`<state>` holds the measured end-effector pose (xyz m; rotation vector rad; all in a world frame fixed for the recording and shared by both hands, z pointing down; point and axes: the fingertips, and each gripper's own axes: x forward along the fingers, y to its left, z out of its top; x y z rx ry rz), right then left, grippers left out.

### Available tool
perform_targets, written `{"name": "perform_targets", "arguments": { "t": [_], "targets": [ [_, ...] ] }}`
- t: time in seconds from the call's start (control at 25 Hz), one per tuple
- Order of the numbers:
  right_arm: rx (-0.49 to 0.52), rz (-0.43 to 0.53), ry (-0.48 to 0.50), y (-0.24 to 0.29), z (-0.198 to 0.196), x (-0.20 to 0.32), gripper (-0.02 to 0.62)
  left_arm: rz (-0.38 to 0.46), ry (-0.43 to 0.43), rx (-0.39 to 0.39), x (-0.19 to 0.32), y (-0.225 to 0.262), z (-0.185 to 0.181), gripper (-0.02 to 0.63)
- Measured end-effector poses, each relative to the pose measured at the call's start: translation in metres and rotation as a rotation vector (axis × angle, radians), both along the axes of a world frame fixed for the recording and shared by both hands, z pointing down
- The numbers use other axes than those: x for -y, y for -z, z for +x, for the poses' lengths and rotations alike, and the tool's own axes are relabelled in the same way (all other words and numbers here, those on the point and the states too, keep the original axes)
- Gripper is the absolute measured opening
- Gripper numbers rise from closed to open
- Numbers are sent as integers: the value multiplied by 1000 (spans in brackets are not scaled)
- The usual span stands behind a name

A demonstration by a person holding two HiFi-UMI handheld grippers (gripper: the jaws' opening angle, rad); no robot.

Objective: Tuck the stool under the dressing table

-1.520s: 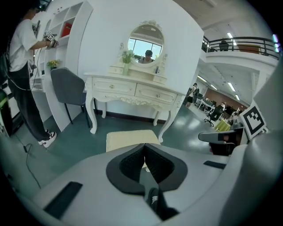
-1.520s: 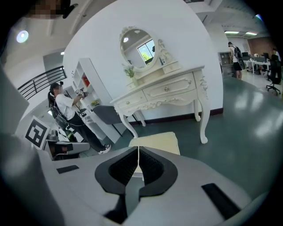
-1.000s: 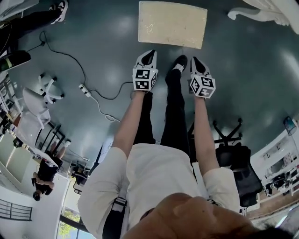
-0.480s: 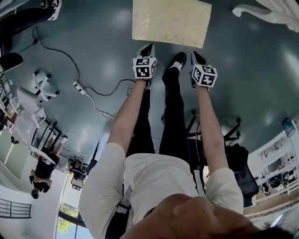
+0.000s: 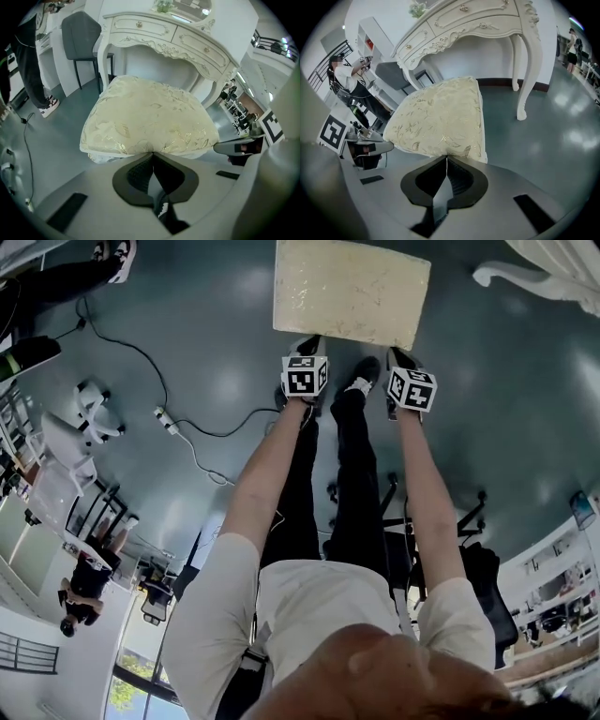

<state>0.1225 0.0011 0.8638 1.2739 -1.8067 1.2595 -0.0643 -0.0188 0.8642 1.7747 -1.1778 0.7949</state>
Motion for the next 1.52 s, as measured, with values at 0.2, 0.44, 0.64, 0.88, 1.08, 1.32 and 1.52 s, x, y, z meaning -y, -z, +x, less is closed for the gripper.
{"name": "perform_targets", "arguments": {
  "t": [0.2,0.44,0.64,0.88,1.08,1.32,1.52],
  "targets": [
    [20,4,-54,-7,0,-9,43,-38,-73,17,-8,-10,3,15],
    [46,5,-57,-11,-2,-11,43,-47,-54,47,-5,-9,-2,15],
    [67,15,-58,-14,-9,-3,44,-37,-26,38,3,-11,-8,15],
    [39,49,-57,-8,8,26,43,-15,4,-4,30,-11,8,15],
    [34,81,-79,-12,-1,43,44,24,-45,-16,51,-16,1,15],
    [29,97,-121,-17,2,49,44,29,-116,-30,63,-30,7,15],
    [24,107,-160,-16,-5,55,44,33,-168,-23,77,-25,-1,15]
  ]
}}
